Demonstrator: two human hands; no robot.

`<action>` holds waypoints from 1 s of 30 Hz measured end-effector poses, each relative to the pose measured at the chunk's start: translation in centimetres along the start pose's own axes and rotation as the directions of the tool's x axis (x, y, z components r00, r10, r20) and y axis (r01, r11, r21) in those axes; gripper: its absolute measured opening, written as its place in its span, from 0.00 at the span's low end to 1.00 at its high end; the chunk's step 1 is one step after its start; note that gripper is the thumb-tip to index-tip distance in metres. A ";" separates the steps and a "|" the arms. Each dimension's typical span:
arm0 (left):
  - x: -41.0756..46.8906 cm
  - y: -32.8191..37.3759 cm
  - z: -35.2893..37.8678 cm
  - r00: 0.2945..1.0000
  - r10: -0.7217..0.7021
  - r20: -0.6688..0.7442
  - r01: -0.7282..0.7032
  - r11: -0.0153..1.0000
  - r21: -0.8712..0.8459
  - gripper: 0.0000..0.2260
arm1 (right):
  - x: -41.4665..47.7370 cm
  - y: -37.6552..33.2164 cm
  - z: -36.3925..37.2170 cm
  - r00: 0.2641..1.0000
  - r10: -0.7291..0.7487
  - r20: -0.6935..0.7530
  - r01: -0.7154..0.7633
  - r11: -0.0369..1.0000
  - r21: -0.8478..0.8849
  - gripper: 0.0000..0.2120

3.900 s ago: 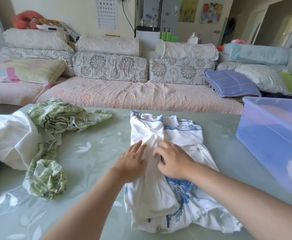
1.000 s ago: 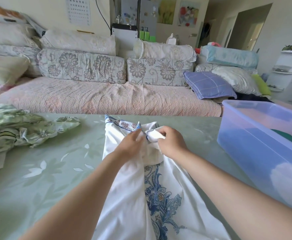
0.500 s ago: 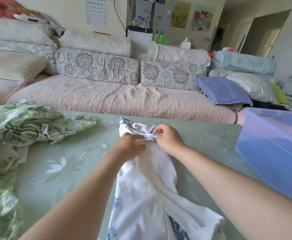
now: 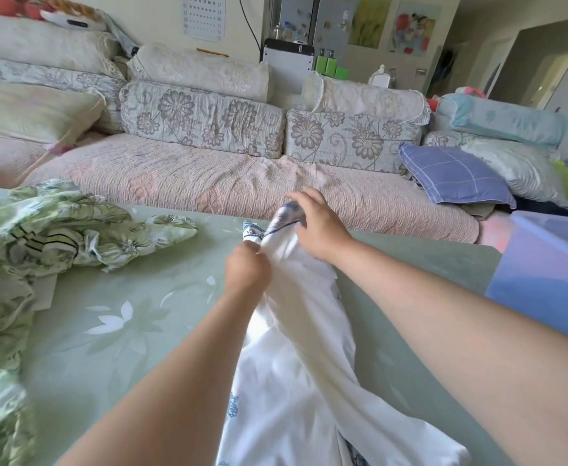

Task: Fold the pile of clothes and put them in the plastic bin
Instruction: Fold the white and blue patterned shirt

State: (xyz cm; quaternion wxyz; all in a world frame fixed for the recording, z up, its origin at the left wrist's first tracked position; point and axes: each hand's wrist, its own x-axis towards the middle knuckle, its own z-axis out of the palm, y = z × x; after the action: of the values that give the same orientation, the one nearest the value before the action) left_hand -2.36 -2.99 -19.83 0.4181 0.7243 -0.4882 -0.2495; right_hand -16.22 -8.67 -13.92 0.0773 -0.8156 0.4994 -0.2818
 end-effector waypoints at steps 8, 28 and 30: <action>0.2 -1.8 -0.6 0.927 0.364 -0.088 -0.309 0.876 0.371 0.19 | -0.4 3.5 4.0 0.909 0.227 0.348 -0.141 0.956 -0.256 0.26; -1.9 -1.6 -1.1 0.896 0.274 0.351 -0.445 0.551 0.706 0.27 | -11.1 1.1 1.2 0.878 0.192 0.438 -0.114 0.973 -0.199 0.25; -3.5 -0.4 -1.2 0.858 0.377 0.348 -0.510 0.551 0.661 0.24 | -13.2 0.4 0.0 0.886 0.180 0.427 -0.117 0.978 -0.170 0.25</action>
State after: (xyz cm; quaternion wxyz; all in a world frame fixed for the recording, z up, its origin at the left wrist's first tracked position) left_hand -2.63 0.72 -19.69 0.0990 0.6584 -0.7458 0.0227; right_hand -21.03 2.50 -19.11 0.1524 -0.8207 0.5486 -0.0478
